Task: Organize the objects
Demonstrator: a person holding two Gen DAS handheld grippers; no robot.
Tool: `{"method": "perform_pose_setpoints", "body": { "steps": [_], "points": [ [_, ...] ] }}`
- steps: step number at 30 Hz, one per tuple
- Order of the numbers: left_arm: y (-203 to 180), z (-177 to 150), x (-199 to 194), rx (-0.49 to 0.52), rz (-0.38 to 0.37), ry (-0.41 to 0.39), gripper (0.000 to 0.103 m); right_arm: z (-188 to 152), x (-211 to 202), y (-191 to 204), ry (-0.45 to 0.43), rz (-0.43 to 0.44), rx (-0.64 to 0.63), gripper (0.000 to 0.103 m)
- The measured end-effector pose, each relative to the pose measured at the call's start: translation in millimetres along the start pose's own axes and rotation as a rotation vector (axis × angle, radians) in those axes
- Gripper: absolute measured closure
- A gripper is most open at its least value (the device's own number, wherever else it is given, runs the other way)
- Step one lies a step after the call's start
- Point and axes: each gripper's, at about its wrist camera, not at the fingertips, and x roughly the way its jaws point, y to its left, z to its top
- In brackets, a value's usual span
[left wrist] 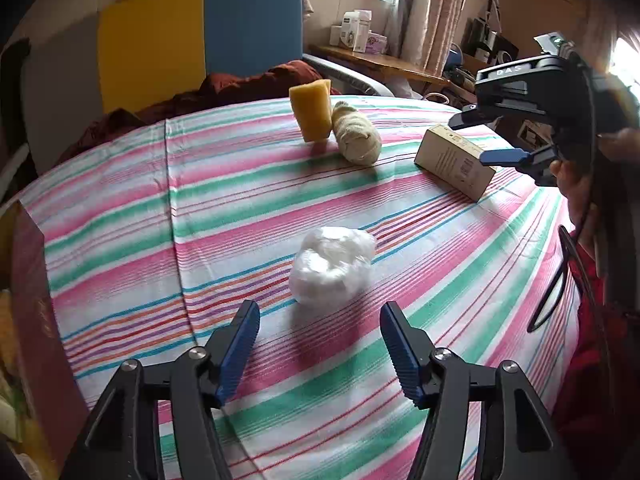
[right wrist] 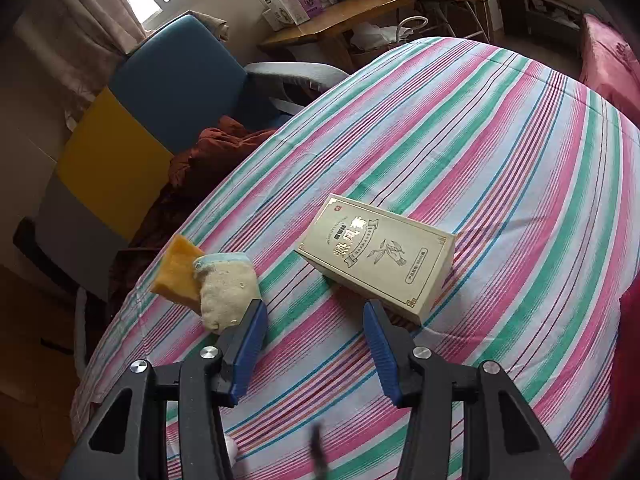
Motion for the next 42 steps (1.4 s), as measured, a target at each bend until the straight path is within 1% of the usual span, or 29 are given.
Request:
{"method": "perform_pose_setpoints", "body": {
  "steps": [3,5,6,7,11,12,13,14,16,21,22,23,25,28,29,30,31,32,33,34,36,38,41,42],
  "points": [
    [7,10,-1,-0.017,0.011,-0.003,0.039,0,-3,0,-0.003,0.014,0.005,0.052],
    [9,21,0,-0.021,0.028,-0.020,0.039,0,-4,0,-0.007,0.017,0.006,0.052],
    [9,27,2,-0.011,0.027,-0.025,0.036,0,-4,-1,-0.006,0.017,0.007,0.052],
    [7,34,6,0.006,0.021,-0.016,0.035,0,-4,-1,-0.005,0.017,0.008,0.052],
    [0,52,30,0.073,0.009,0.033,0.036,-1,-3,-2,0.001,0.011,0.007,0.052],
    [-1,54,37,0.078,0.007,0.045,0.051,0,-3,-2,0.001,0.007,0.006,0.052],
    [-2,54,43,0.083,0.007,0.066,0.064,-1,-3,-2,0.001,0.001,0.004,0.052],
    [-2,52,48,0.086,0.005,0.078,0.064,-1,-2,-2,0.002,-0.004,0.003,0.052],
    [-3,46,46,0.082,0.002,0.061,0.066,0,0,-3,0.008,-0.008,0.002,0.052],
    [-2,21,32,0.023,0.000,0.009,0.066,-5,1,1,0.022,-0.027,-0.021,0.052],
    [-2,15,34,0.026,0.000,0.023,0.067,-6,0,1,0.032,-0.018,-0.020,0.052],
    [-3,10,32,0.039,0.007,0.013,0.067,-6,-1,3,0.051,-0.011,-0.032,0.052],
    [-3,9,31,0.041,0.005,0.015,0.067,-3,-3,8,0.077,-0.028,-0.072,0.052],
    [-1,7,31,0.035,-0.005,0.009,0.067,9,-11,20,0.079,-0.069,-0.218,0.052],
    [-1,7,31,0.035,-0.005,0.007,0.067,16,-14,26,0.075,-0.110,-0.308,0.051],
    [-1,6,31,0.035,-0.006,0.005,0.067,20,-14,29,0.074,-0.134,-0.368,0.047],
    [-1,6,30,0.034,-0.007,0.005,0.067,23,-13,31,0.076,-0.153,-0.426,0.040],
    [0,6,31,0.031,-0.010,0.005,0.067,28,-8,33,0.097,-0.175,-0.508,0.036],
    [0,6,30,0.029,-0.013,0.004,0.067,31,-2,34,0.122,-0.192,-0.553,0.033],
    [1,6,30,0.028,-0.015,0.003,0.067,33,5,34,0.146,-0.216,-0.590,0.033],
    [1,5,30,0.027,-0.017,0.002,0.067,39,24,30,0.187,-0.282,-0.646,0.033],
    [1,5,30,0.027,-0.017,0.002,0.066,44,43,27,0.221,-0.327,-0.681,0.033],
    [2,5,31,0.026,-0.018,0.000,0.066,44,63,23,0.278,-0.305,-0.663,0.033],
    [1,5,31,0.026,-0.018,0.000,0.066,42,67,24,0.281,-0.312,-0.663,0.033]
  ]
}}
